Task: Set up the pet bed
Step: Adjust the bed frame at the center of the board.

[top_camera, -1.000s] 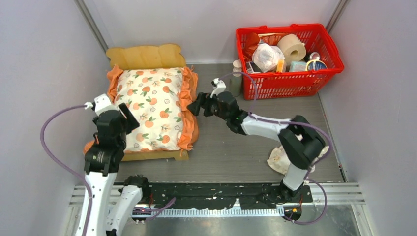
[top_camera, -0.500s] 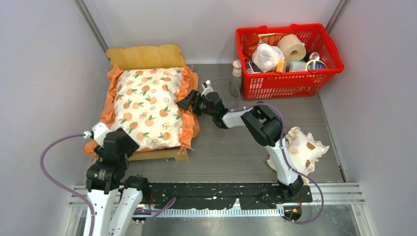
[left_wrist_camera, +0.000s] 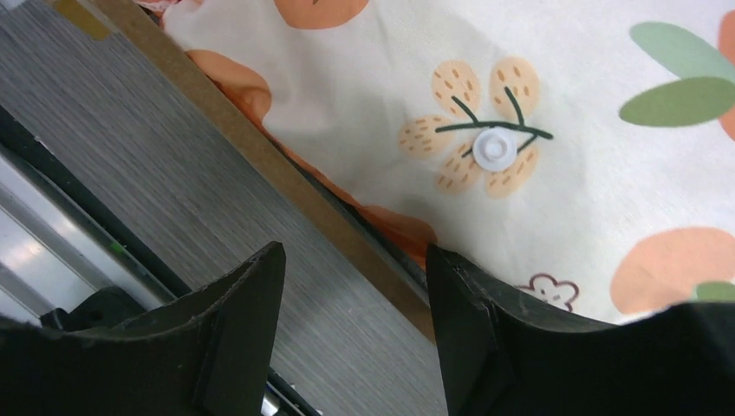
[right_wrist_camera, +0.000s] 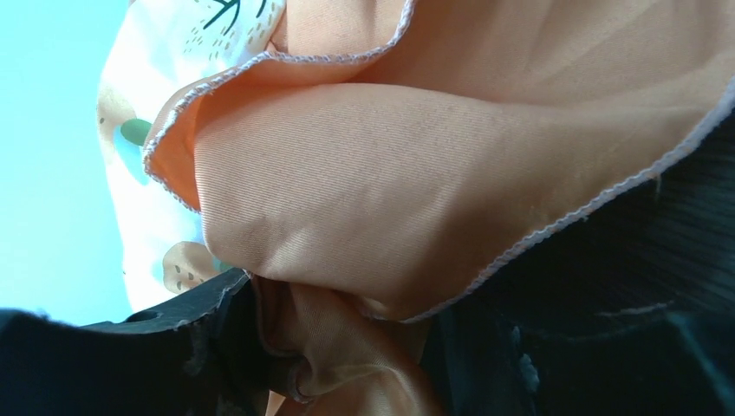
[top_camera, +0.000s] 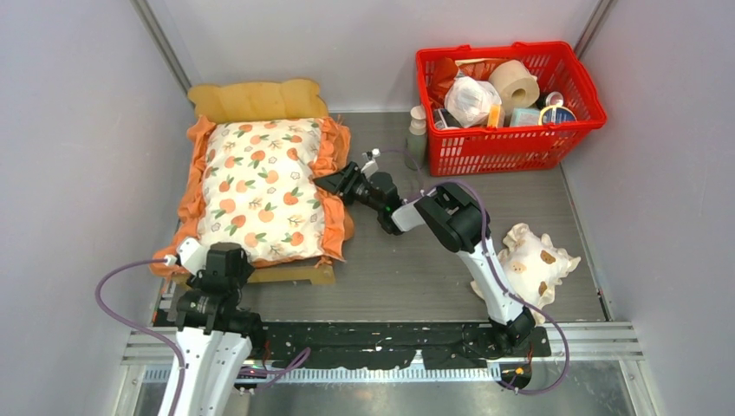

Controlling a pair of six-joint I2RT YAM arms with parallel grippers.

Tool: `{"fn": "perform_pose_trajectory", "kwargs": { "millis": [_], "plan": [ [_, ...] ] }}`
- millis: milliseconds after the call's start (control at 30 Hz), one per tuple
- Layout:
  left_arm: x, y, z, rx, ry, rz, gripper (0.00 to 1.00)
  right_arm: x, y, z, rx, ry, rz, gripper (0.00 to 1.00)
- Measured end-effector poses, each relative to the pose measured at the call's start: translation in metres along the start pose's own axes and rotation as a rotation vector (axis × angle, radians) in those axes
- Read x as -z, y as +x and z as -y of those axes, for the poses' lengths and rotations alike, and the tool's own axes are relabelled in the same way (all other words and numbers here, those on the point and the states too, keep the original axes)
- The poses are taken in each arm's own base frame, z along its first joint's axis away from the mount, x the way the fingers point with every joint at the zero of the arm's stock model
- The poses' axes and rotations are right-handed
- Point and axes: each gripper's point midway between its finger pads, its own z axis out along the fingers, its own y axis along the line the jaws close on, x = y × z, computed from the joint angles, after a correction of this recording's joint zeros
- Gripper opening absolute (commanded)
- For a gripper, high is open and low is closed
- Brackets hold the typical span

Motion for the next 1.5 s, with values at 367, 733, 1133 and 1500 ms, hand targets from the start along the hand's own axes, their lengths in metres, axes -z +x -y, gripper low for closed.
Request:
{"fn": "perform_pose_trajectory", "kwargs": {
  "millis": [367, 733, 1133, 1500],
  "plan": [
    [-0.029, -0.006, 0.010, -0.047, -0.067, 0.048, 0.61, 0.039, 0.003, -0.001, 0.029, 0.031, 0.065, 0.05],
    [-0.046, -0.050, 0.016, -0.235, -0.218, 0.167, 0.62, 0.067, 0.031, -0.008, 0.069, 0.127, 0.186, 0.06],
    [-0.048, -0.102, 0.054, -0.280, -0.287, 0.195, 0.62, 0.082, 0.088, -0.033, 0.094, 0.199, 0.339, 0.05],
    [0.023, -0.115, -0.004, -0.087, -0.301, 0.300, 0.64, 0.092, 0.097, -0.043, 0.127, 0.249, 0.382, 0.33]
  ]
}}
